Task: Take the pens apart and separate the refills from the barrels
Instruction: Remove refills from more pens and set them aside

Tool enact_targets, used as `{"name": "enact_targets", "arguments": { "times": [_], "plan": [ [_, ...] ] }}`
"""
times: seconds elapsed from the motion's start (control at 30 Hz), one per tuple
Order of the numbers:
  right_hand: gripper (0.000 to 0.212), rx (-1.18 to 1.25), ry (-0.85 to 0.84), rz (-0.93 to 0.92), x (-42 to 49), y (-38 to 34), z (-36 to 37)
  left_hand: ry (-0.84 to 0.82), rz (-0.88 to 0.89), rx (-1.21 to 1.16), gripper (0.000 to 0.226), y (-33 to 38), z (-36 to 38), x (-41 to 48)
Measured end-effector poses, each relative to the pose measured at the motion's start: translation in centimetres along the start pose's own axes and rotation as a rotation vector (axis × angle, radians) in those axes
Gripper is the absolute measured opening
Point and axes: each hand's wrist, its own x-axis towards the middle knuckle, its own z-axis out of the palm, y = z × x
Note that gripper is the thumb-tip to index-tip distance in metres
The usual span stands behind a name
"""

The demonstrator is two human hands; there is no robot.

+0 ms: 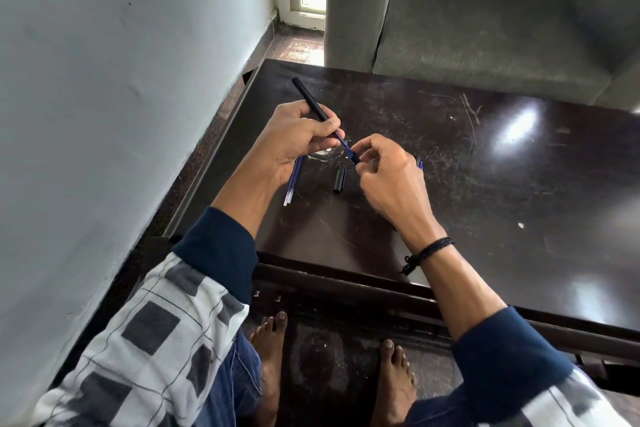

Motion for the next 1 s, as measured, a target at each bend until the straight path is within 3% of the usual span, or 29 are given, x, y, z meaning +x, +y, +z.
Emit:
{"name": "enact_targets", "arguments": {
  "times": [1.0],
  "plan": [
    [0.014,0.196,0.044,0.038,0.10,-0.33,-0.14,-0.051,-0.039,0.083,0.021,0.07,0.72,-0.51]
  ]
}}
